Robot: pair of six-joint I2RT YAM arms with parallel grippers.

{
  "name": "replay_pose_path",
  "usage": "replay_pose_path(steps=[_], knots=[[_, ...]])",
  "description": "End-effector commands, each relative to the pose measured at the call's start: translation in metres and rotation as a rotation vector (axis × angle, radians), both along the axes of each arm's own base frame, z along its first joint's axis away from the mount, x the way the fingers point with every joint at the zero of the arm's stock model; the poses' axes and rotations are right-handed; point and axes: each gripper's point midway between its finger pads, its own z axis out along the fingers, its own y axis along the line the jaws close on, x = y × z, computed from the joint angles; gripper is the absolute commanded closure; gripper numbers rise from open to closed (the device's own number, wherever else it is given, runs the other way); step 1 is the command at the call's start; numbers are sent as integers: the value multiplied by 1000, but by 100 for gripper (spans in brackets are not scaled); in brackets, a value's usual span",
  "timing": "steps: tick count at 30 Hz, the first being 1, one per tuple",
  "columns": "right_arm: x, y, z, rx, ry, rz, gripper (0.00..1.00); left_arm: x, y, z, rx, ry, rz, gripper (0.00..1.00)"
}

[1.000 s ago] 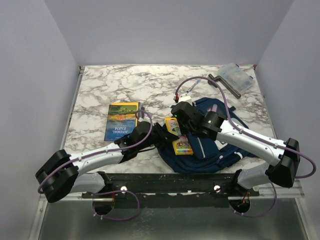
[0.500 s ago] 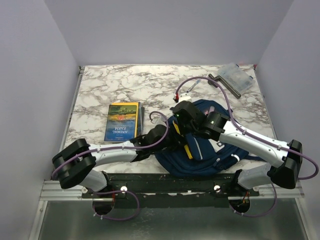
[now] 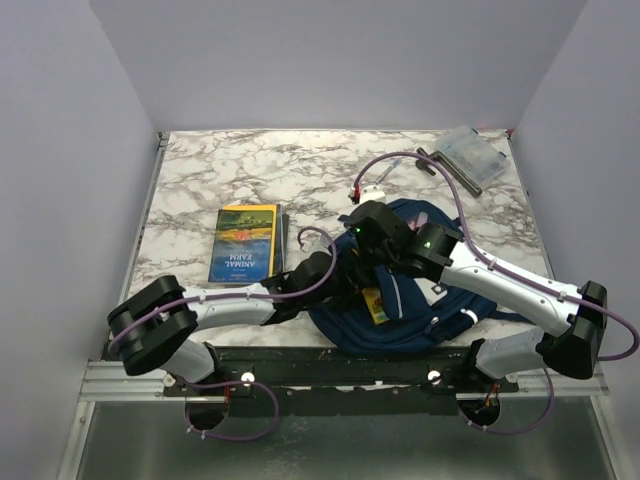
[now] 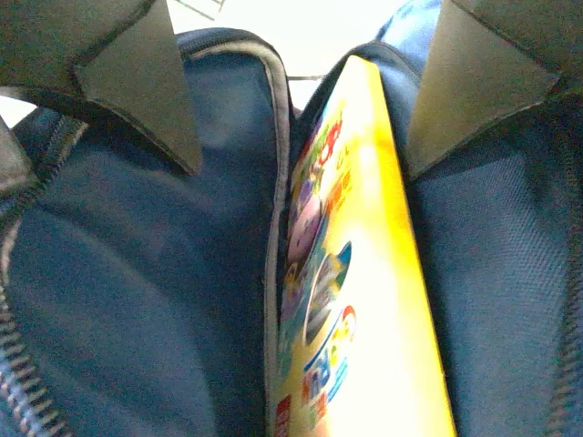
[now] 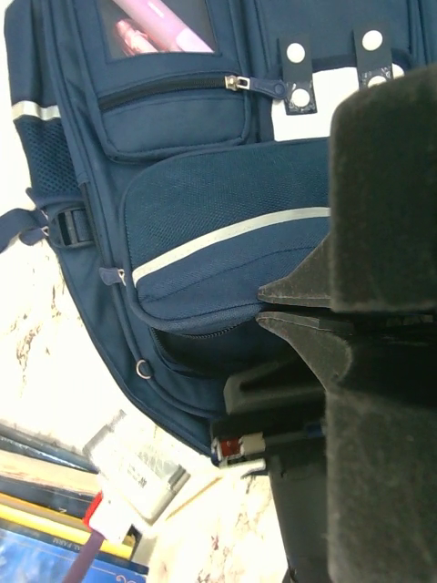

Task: Pack the student bag
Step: Place the stationery in the student bag.

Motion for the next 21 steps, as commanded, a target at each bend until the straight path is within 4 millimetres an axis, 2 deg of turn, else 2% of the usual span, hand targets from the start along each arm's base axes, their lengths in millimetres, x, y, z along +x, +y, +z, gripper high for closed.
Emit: replay_pose_path(steps=[1,7,10,11,13,15,17,18,20,21], knots=[[4,16,27,124,-52,-3,99,-18,23,23,-70,9,-19,2],[-1,15,13,130,-12,8,99,-27,68,37,44,-146,-48,2],[-17,29,5,167,62,97,98,-25,101,39,140,-278,-19,2],[-28,38,0,196,115,151,91,-25,112,40,168,-320,-10,2],[-50,56,-5,282,217,232,64,-22,135,45,239,-391,17,2],[-56,66,-2,359,239,256,47,-18,155,52,307,-460,40,2],[-46,67,6,383,205,221,40,-15,170,62,340,-506,69,2],[-32,63,9,378,174,165,36,-15,174,67,346,-526,79,2],[2,51,17,377,116,16,28,-13,178,79,347,-572,82,2],[25,37,17,372,80,-101,26,-12,179,83,352,-590,77,2]])
